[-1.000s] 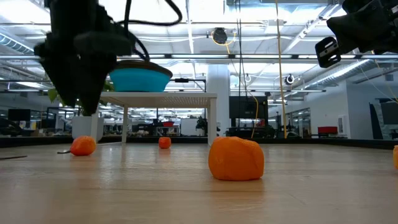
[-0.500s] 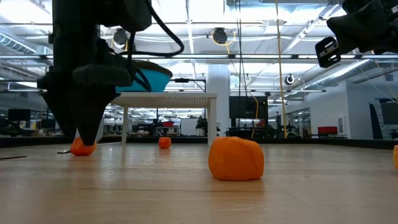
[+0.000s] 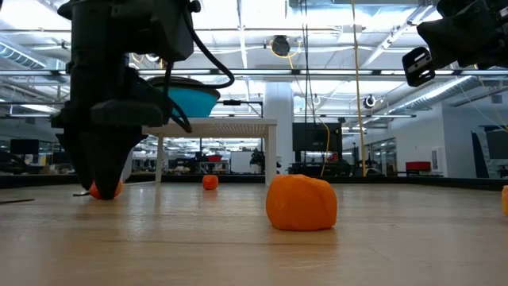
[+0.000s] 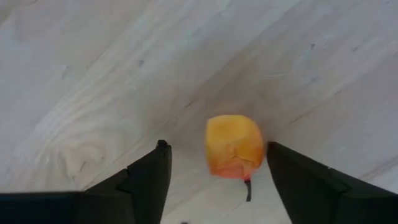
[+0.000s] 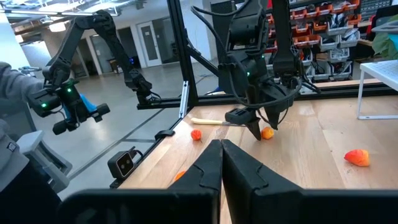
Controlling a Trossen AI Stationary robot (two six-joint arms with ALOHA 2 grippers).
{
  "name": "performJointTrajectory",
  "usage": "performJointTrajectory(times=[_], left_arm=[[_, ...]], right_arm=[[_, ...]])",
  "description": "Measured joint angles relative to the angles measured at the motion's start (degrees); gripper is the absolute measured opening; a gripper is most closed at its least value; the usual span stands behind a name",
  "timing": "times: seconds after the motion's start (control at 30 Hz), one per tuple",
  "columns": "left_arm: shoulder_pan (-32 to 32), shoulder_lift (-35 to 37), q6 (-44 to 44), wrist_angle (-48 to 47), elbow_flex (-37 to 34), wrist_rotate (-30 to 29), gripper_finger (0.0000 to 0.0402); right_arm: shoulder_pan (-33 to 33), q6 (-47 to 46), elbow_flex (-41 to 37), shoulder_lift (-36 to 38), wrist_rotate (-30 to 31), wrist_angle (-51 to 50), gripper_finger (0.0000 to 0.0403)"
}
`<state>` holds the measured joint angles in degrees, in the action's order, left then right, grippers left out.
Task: Pick & Place Fruit
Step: Put the middle left peach into the blue strainer bowl on the shelf
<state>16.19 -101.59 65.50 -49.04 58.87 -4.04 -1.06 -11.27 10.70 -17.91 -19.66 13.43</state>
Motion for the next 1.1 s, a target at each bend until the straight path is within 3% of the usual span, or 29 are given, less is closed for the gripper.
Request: performJointTrajectory(times=[0.67,0.87,1.1], left_arm=[[-0.6,0.0,-0.9,-0.4,-0.2,0.9,0.0109],[-0.6,2.1,-0.6,-1.3,-0.3,0.6,0.0101],[-0.4,10.4,1.0,1.0,-0.3,-2.0,0.0101]], right_arm=[[0.0,0.0,0.0,0.0,0.0,0.0,0.0],[0.0,0.0,0.0,0.0,0.0,0.0,0.0],[0.0,0.0,0.0,0.0,0.0,0.0,0.0]])
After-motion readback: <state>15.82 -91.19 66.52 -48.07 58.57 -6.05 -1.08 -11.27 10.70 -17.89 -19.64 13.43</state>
